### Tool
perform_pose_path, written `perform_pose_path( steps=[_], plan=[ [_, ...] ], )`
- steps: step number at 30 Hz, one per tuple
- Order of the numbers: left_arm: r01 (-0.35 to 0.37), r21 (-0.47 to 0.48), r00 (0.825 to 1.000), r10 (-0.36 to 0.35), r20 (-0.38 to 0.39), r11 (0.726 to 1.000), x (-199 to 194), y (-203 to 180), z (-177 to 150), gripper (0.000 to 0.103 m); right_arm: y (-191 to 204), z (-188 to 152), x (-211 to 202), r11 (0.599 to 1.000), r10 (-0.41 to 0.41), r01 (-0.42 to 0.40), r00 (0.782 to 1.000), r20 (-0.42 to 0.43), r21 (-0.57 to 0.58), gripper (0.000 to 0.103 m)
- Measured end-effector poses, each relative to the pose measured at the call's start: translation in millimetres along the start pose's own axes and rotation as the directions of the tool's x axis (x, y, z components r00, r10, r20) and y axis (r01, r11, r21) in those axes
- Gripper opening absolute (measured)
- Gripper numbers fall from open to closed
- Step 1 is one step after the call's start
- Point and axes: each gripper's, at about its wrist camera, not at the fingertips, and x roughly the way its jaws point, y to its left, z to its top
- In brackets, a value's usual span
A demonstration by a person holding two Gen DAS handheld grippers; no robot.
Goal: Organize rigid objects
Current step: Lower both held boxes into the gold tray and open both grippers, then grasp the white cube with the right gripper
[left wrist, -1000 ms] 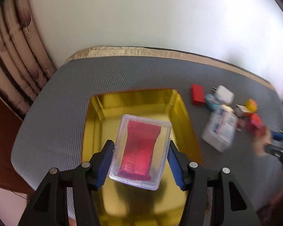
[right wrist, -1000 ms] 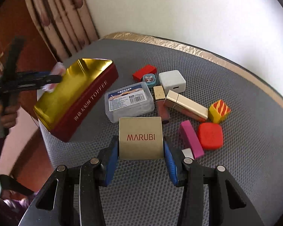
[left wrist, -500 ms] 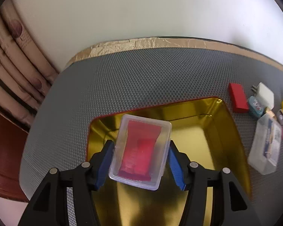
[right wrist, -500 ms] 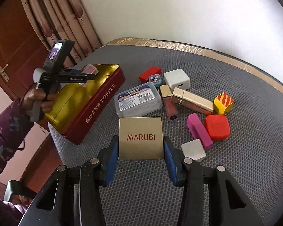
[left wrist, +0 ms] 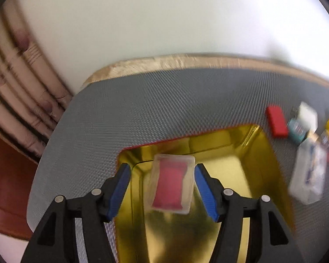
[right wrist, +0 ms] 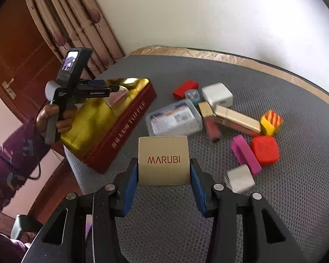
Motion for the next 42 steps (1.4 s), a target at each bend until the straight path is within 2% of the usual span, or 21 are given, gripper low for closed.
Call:
perform_pose_path(
  steps=[2,4,6,10,12,16,18,23,31,33,34,35,40,42],
  plan=[
    [-0.017,-0.064,0.999,0.02,0.041,0.998,-27.4,10.1,-4.5,0.062,12.5,10.8,-0.3,1.0,0.015,-0.014,1.0,0.014,-0.025,0.043],
    [-0.048,-0.182,0.995,0.064,0.083,0.982,-67.4,25.0,-22.8,0.062,29.6,24.8,2.1,0.997,0.045,-0.044,0.999,0.024,-0.058,0.043],
    [-0.079,-0.267,0.992,0.102,0.073,0.96,-94.4,34.4,-44.1,0.062,48.0,42.8,8.0,0.992,0.076,-0.073,0.997,0.031,-0.104,0.043],
    [-0.034,-0.42,0.999,0.042,0.012,0.907,-134.8,49.3,-106.3,0.063,85.5,77.7,40.4,0.974,0.116,-0.112,0.993,0.008,-0.198,0.043],
    [-0.04,-0.458,0.999,0.04,-0.01,0.888,-147.1,46.4,-137.9,0.063,98.5,92.0,63.7,0.966,0.126,-0.126,0.992,-0.016,-0.224,0.043],
    [-0.113,-0.466,0.993,0.113,-0.029,0.877,-153.7,36.9,-177.6,0.063,116.3,107.7,105.8,0.959,0.106,-0.12,0.992,-0.066,-0.257,0.043],
    [-0.146,-0.449,0.988,0.149,-0.029,0.882,-151.8,31.4,-183.0,0.063,120.8,112.0,123.5,0.957,0.091,-0.113,0.992,-0.092,-0.269,0.043],
    [-0.113,-0.418,0.993,0.115,-0.02,0.901,-144.5,26.7,-185.7,0.063,122.7,119.5,163.1,0.957,0.029,-0.068,0.99,-0.142,-0.281,0.043],
    [-0.081,-0.395,0.997,0.071,-0.041,0.915,-129.5,23.9,-184.0,0.063,123.0,116.6,190.2,0.954,-0.06,0.014,0.988,-0.145,-0.3,0.044],
    [-0.079,-0.383,0.997,0.065,-0.048,0.921,-126.9,21.6,-183.5,0.063,121.2,115.9,187.3,0.962,-0.048,0.011,0.99,-0.129,-0.274,0.058],
    [-0.076,-0.377,0.997,0.059,-0.058,0.923,-124.8,20.3,-183.7,0.063,121.6,116.3,183.7,0.966,-0.034,0.004,0.993,-0.112,-0.258,0.069],
    [-0.076,-0.376,0.996,0.056,-0.062,0.924,-123.8,19.6,-183.5,0.063,119.6,115.7,174.6,0.971,-0.017,-0.002,0.997,-0.079,-0.239,0.074],
    [-0.081,-0.376,0.997,0.067,-0.05,0.923,-127.0,18.5,-183.3,0.063,96.3,93.3,97.2,0.993,0.023,-0.011,0.995,0.099,-0.119,0.074],
    [-0.077,-0.374,0.997,0.065,-0.044,0.924,-128.3,18.3,-183.4,0.063,78.3,66.5,59.8,0.996,-0.039,0.051,0.988,0.148,-0.079,0.076]
  ],
)
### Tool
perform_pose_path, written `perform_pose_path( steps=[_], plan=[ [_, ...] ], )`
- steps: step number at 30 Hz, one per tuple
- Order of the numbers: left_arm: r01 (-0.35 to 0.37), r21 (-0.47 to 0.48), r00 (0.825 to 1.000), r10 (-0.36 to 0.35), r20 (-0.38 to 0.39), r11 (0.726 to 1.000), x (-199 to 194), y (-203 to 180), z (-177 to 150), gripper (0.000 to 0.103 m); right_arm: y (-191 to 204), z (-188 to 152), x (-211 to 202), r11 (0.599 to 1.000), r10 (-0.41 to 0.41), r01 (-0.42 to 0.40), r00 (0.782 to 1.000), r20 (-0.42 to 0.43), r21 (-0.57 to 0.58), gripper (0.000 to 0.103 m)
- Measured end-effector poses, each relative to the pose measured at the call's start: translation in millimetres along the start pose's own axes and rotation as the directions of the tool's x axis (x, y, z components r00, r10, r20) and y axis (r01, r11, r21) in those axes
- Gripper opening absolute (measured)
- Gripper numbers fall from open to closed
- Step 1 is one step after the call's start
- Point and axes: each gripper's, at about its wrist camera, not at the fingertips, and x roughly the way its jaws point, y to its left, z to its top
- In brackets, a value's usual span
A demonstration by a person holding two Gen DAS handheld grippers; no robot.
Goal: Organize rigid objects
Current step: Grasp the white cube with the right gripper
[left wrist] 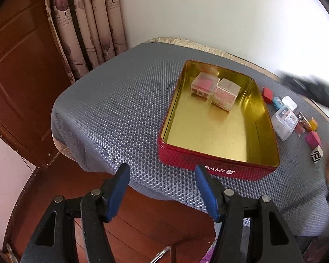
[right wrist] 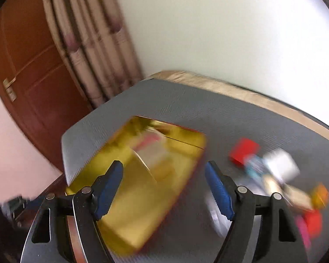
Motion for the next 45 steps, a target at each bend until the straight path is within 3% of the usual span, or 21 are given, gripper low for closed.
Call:
perform_pose_path(
  steps=[3,6,9,12,15,24,25,26,29,32,35,40,42,45],
  plan=[
    [0.009,0.012,1.0,-0.009,-0.018,1.0,2.5,-3.1,-2.5,0.063,-33.2,-45.9,-50.4,0.992,-0.124,0.124,0.992,-0.007,0.01,0.078],
    [0.017,0.021,0.999,-0.017,-0.031,1.0,3.4,-7.3,-4.9,0.063,-67.7,-82.6,-73.5,0.969,-0.248,0.249,0.965,-0.089,-0.002,0.077],
    [0.004,0.045,1.0,-0.003,-0.017,0.999,1.0,-13.2,-6.7,0.063,-107.7,-105.0,-76.9,0.959,-0.271,0.282,0.945,-0.183,0.037,0.061],
    [-0.026,0.081,1.0,0.024,0.02,0.996,-4.5,-20.6,-8.7,0.063,-132.7,-114.1,-77.3,0.961,-0.229,0.253,0.956,-0.185,0.113,0.062],
    [-0.046,0.108,0.999,0.043,0.034,0.993,-4.6,-26.0,-10.4,0.063,-137.0,-117.0,-72.0,0.961,-0.231,0.253,0.956,-0.182,0.109,0.062],
    [-0.055,0.151,0.998,0.055,0.004,0.987,6.0,-32.9,-13.6,0.063,-148.5,-111.2,-43.0,0.972,-0.178,0.203,0.963,-0.203,0.114,0.059],
    [-0.056,0.155,0.998,0.056,0.007,0.986,5.9,-33.6,-13.6,0.063,-148.6,-110.8,-40.2,0.975,-0.164,0.19,0.965,-0.204,0.117,0.051],
    [-0.058,0.161,0.998,0.057,0.011,0.985,5.4,-35.0,-14.0,0.063,-148.4,-110.5,-36.9,0.976,-0.152,0.18,0.966,-0.209,0.12,0.035],
    [-0.062,0.194,0.998,0.057,0.03,0.979,1.6,-41.6,-15.9,0.063,-142.3,-111.6,-32.9,0.979,-0.149,0.174,0.967,-0.206,0.11,0.03],
    [-0.033,0.216,0.997,0.018,0.07,0.976,-12.8,-50.6,-15.6,0.063,-133.1,-115.5,-51.2,0.98,-0.16,0.177,0.972,-0.172,0.088,0.03],
    [0.073,0.269,0.993,-0.095,0.069,0.96,-29.5,-72.8,-11.9,0.063,-135.9,-121.7,-82.1,0.974,-0.19,0.203,0.974,-0.124,0.1,0.03],
    [0.297,0.352,0.95,-0.313,-0.011,0.888,-42.8,-143.0,7.3,0.063,-179.0,-143.1,-122.1,0.926,-0.314,0.33,0.943,-0.115,0.183,0.03],
    [0.411,0.356,0.908,-0.411,-0.079,0.839,-39.6,-177.4,18.6,0.063,-202.7,-155.2,-134.6,0.898,-0.358,0.377,0.926,-0.12,0.229,0.03],
    [0.5,0.332,0.866,-0.472,-0.168,0.8,-25.1,-226.9,34.0,0.063,-229.3,-170.2,-144.0,0.862,-0.409,0.431,0.902,-0.136,0.267,0.03]
  ],
)
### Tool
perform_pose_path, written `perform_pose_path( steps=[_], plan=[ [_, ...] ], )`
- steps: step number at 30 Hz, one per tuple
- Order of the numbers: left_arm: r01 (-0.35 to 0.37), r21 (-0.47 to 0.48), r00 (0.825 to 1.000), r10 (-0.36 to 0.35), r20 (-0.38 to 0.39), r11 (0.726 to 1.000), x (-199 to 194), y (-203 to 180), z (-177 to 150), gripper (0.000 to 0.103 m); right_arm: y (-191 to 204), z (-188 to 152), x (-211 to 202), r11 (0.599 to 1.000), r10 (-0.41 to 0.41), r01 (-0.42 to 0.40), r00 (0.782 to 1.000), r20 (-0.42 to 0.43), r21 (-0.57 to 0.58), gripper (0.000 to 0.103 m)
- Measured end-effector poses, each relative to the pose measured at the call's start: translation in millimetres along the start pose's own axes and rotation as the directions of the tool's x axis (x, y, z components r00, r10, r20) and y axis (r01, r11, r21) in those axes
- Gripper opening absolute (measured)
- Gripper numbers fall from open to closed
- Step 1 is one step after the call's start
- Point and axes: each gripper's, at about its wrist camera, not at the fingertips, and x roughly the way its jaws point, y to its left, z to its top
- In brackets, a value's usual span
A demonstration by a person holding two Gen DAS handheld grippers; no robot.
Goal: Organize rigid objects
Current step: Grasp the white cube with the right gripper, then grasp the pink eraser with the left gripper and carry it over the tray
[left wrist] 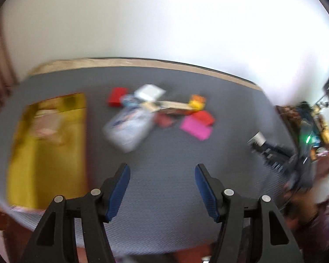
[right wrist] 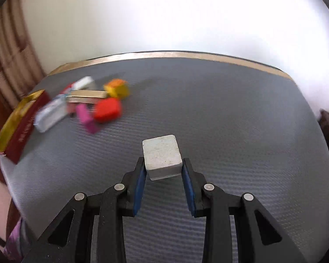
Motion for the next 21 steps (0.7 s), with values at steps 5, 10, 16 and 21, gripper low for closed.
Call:
perform_pose_path(
  steps=[5,10,16,21],
  plan=[
    [0.078,-0.139,0.988,-0.096,-0.123,0.987,66.3,-15.6,49.5,0.063,-30.5,-11.5,2.0,0.997,-0.003,0.002,1.0,0.02,0.08,0.03],
    [0.08,-0.27,0.965,-0.142,-0.221,0.96,126.8,-19.1,73.5,0.063,-37.8,-15.3,1.3,0.993,0.039,-0.043,0.998,0.042,0.109,0.03],
    [0.034,-0.32,0.954,-0.127,-0.272,0.947,158.4,-22.3,79.5,0.063,-43.0,-17.8,-4.2,0.988,0.094,-0.1,0.994,0.055,0.121,0.03],
    [-0.003,-0.319,0.95,-0.097,-0.297,0.948,172.0,-28.0,81.6,0.063,-44.7,-18.0,-5.5,0.984,0.12,-0.127,0.991,0.06,0.122,0.03]
  ],
)
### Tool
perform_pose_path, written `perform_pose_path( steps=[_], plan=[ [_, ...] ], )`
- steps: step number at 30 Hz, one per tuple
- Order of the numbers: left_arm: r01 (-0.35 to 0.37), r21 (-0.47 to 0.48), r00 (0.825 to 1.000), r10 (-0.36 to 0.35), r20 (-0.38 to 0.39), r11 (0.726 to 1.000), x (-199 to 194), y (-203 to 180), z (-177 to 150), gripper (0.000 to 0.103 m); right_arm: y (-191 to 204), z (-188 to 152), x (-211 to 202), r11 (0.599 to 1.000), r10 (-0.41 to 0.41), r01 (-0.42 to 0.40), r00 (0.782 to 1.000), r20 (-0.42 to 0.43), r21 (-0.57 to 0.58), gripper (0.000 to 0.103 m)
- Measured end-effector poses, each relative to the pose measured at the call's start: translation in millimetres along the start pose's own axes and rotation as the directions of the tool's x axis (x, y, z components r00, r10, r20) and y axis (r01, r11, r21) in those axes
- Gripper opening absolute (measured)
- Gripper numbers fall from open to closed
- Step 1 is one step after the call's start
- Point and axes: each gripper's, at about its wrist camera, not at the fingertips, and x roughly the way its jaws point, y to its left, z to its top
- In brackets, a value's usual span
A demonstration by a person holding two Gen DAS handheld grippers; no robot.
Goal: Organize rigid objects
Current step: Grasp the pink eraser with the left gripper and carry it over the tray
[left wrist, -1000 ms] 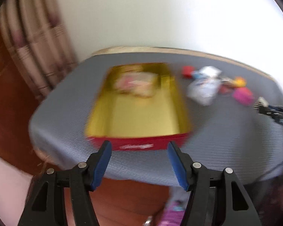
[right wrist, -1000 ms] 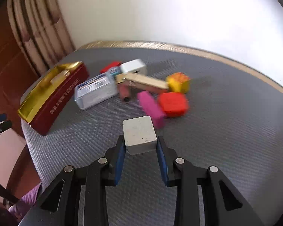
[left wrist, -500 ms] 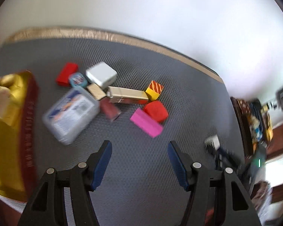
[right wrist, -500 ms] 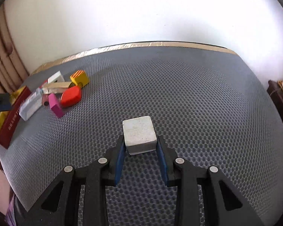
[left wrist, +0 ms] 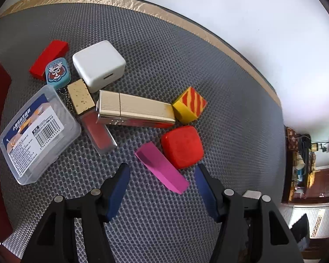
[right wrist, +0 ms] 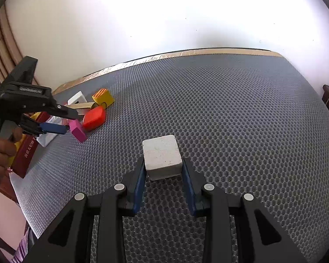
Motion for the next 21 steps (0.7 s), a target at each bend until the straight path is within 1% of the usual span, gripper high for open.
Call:
perform_pose_path(
  steps=[1,2,3,4,5,6,7,8,9,11,14,16,21],
  plan=[
    [-0.029,-0.011,1.0,0.029,-0.001,1.0,3.3,0.6,0.8,0.062,-2.5,-0.2,-1.5,1.0,0.005,-0.005,1.0,0.0,0.008,0.03],
    [-0.033,-0.027,0.999,0.033,-0.005,0.999,7.5,2.2,2.7,0.06,-4.2,-0.1,-2.1,1.0,0.01,-0.01,1.0,0.0,0.015,0.03],
    [-0.014,-0.04,1.0,0.014,-0.005,0.999,8.1,4.3,1.4,0.056,-5.3,-0.8,-3.3,1.0,0.012,-0.012,1.0,0.001,0.019,0.03],
    [0.018,-0.052,1.0,-0.019,-0.006,0.998,9.0,6.1,1.2,0.049,-6.0,-0.9,-3.6,1.0,0.017,-0.017,1.0,0.001,0.022,0.03],
    [0.031,-0.058,0.999,-0.031,-0.007,0.998,9.1,6.1,1.9,0.043,-6.9,-1.7,-5.4,1.0,0.019,-0.019,1.0,0.002,0.024,0.03],
    [0.037,-0.057,0.999,-0.037,-0.004,0.998,8.1,5.7,1.6,0.038,-7.2,-1.8,-6.1,1.0,0.019,-0.019,1.0,0.003,0.024,0.03],
    [0.04,-0.047,0.999,-0.04,0.006,0.998,6.9,3.5,2.6,0.029,-7.4,-2.0,-6.8,0.999,0.022,-0.022,1.0,0.003,0.024,0.03],
    [0.026,-0.034,1.0,-0.026,0.017,0.999,5.2,1.9,2.2,0.023,-9.0,-2.3,-8.7,0.999,0.024,-0.024,1.0,0.002,0.024,0.03],
    [-0.002,-0.012,0.999,0.003,0.046,1.0,2.9,-1.0,2.1,0.022,-11.4,-2.8,-11.6,0.999,0.024,-0.024,1.0,0.002,0.027,0.03],
    [-0.01,0.0,0.998,0.009,0.069,1.0,1.2,-1.7,-0.4,0.02,-14.4,-3.1,-13.2,0.999,0.026,-0.026,1.0,0.003,0.036,0.031],
    [-0.007,0.024,0.997,0.005,0.081,1.0,-1.1,-4.0,-6.6,0.017,-15.2,-2.1,-12.3,0.999,0.025,-0.025,1.0,0.0,0.044,0.031],
    [0.006,0.029,0.997,-0.009,0.079,1.0,-6.5,-0.9,-14.7,0.016,-15.5,-1.8,-12.7,0.999,0.023,-0.023,1.0,0.0,0.044,0.031],
    [0.015,0.042,0.994,-0.019,0.11,0.999,-39.4,16.3,-33.5,0.016,-15.4,-0.6,-11.7,0.999,0.015,-0.015,1.0,-0.001,0.05,0.031]
  ],
)
